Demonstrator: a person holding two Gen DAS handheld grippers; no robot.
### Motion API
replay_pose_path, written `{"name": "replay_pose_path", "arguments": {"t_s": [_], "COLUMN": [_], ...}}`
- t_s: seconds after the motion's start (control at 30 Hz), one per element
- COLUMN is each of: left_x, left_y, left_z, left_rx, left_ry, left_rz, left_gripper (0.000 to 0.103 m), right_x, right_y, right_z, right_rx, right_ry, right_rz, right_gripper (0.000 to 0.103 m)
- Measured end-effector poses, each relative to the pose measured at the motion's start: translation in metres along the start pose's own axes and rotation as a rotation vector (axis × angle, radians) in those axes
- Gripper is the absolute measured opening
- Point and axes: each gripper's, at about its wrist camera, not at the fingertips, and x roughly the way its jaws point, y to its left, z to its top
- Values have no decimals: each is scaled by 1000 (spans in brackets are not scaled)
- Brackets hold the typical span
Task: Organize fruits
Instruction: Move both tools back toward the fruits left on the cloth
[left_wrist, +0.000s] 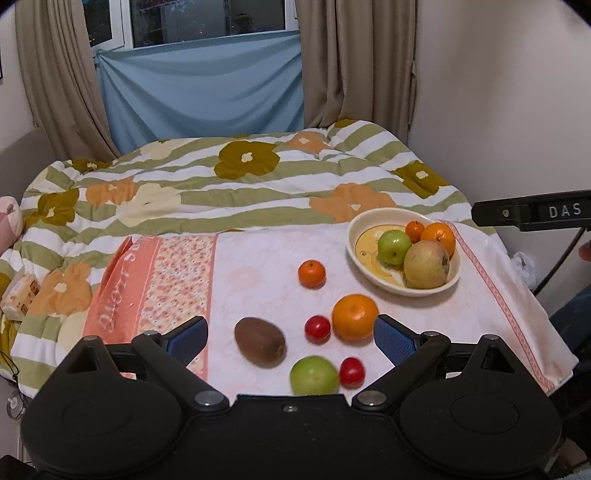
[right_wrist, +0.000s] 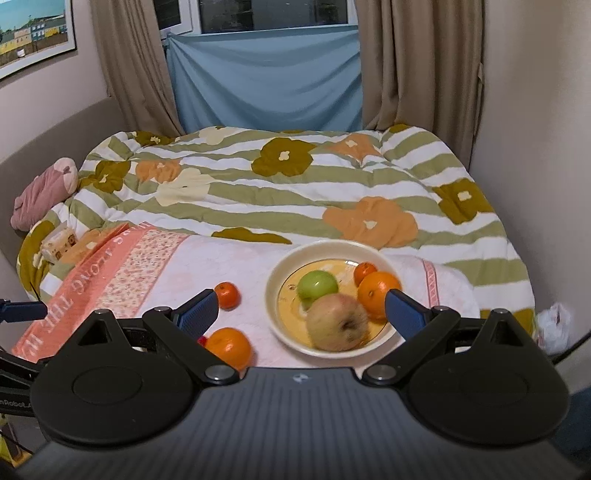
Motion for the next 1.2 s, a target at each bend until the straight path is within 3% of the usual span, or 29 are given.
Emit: {"name": "replay_pose_path", "arguments": {"t_s": [0.3, 0.63, 0.9, 0.97, 1.2], "left_x": [16, 66, 105, 111, 125], "left_y": [30, 32, 20, 16, 4], "left_z": [-24, -56, -68, -70, -72], "left_rx": [81, 284, 412, 433, 482], "left_ry": [21, 33, 59, 64, 73], "left_rz": [-113, -271, -356, -371, -385], "left_gripper": [98, 98, 87, 81, 73], "right_x": [5, 41, 66, 71, 82], "right_y": [37, 66, 74, 74, 80], "right_z": [-35, -87, -113, -118, -130], "right_rx": [38, 29, 47, 57, 79], "right_ry": [54, 113, 155, 162, 178], "right_rz": [-48, -72, -86, -85, -85], "right_gripper": [103, 103, 103, 103, 103]}}
